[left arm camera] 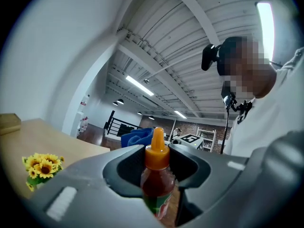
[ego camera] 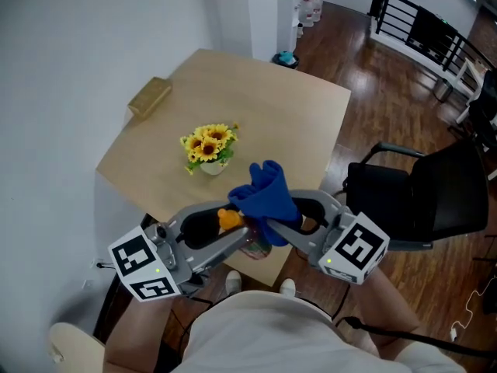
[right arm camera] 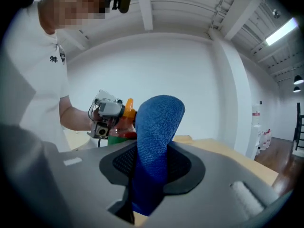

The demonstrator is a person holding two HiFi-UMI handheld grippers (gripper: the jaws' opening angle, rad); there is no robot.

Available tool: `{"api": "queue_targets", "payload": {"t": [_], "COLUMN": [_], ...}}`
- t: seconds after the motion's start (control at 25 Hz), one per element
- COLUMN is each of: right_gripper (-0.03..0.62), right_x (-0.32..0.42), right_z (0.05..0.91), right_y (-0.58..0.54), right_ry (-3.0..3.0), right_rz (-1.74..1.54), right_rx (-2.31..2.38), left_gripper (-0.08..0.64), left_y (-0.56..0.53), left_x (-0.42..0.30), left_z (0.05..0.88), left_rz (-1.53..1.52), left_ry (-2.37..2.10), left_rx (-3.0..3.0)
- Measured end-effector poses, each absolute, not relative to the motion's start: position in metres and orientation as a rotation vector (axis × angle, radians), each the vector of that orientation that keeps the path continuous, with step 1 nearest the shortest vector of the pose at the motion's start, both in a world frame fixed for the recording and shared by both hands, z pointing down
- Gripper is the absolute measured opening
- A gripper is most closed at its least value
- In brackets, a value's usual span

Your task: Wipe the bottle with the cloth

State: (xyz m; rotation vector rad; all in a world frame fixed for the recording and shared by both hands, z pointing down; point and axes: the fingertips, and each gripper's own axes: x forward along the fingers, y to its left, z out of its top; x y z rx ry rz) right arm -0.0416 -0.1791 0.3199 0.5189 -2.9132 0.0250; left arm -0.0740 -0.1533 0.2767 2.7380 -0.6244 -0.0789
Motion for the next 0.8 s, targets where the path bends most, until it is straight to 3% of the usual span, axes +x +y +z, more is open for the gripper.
{"api": "queue_targets", "payload": {"t": [0.52, 0.8], "right_gripper": [0.138, 0.138], "right_x": [-0.045, -0.026], "right_z": [0.464, 0.353], "right_y": [-0.16, -0.171], "right_ry": [-2.685, -2.865], "right_rz": [0.454, 0.208], "right_rx": [0.422, 0.616], "left_gripper": [0.163, 0.163], "left_y": [-0.153, -0.152], "left_x": [-0.101, -0.1], "left_z": [0.237, 0.252], "left_rz": [-0.224, -0.143], "left_ry": [-0.685, -0.728], "left_rx": [2.767, 2.761]}}
